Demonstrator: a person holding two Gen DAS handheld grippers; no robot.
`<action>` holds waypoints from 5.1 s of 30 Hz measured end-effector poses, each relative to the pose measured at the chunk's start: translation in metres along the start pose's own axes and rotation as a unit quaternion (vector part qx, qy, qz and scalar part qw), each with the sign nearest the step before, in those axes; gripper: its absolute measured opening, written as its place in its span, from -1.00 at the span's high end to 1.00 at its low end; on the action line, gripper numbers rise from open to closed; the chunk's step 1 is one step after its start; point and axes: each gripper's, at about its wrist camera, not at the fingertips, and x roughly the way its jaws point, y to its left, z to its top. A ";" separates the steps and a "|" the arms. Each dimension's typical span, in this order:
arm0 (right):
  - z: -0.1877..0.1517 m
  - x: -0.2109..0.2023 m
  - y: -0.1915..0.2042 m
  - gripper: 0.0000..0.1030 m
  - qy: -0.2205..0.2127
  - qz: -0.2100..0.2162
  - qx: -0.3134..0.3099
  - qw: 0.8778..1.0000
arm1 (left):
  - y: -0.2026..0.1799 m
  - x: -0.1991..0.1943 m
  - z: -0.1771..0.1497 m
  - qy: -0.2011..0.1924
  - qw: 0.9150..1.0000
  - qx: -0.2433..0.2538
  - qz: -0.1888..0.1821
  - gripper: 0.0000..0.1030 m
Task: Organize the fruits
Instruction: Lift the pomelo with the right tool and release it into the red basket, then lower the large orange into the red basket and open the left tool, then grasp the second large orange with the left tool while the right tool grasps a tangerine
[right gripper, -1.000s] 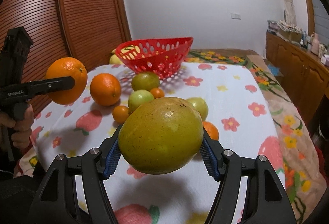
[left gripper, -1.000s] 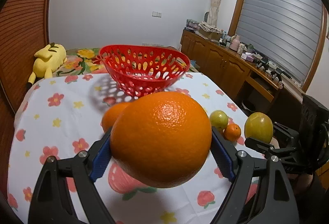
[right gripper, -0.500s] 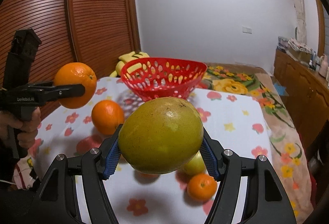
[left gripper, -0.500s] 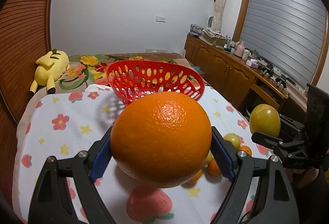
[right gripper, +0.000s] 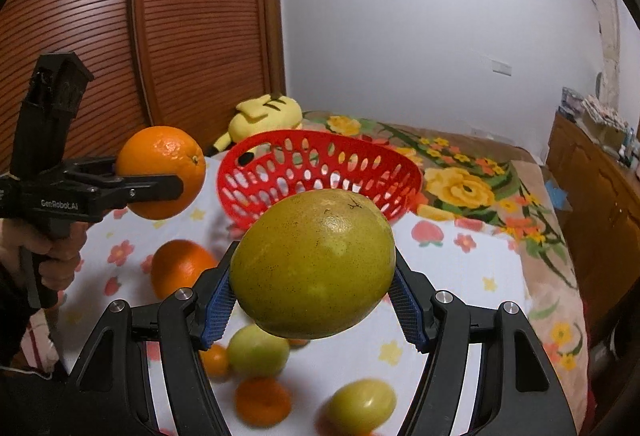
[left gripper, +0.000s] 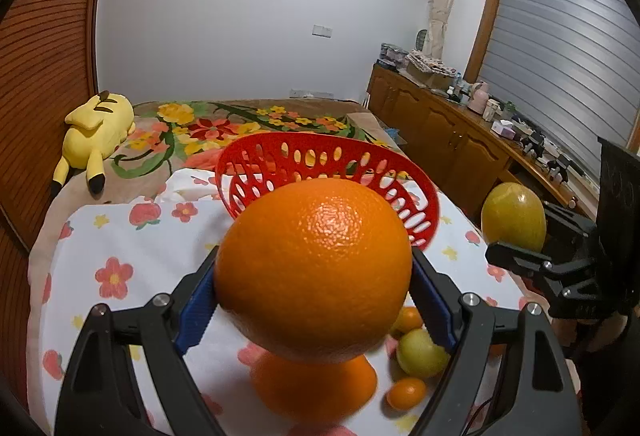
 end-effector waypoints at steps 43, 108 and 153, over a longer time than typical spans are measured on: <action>0.047 0.128 -0.014 -0.38 0.154 0.026 -0.100 0.983 | 0.020 0.049 0.033 0.026 0.999 0.024 0.012 -0.67; -0.025 -0.013 -0.006 -0.43 0.034 -0.010 0.054 0.998 | -0.020 -0.011 -0.020 -0.003 0.998 0.063 0.015 -0.78; -0.126 0.007 0.039 0.09 0.089 -0.019 0.105 0.990 | -0.011 0.023 -0.086 0.071 0.996 0.047 0.020 -0.84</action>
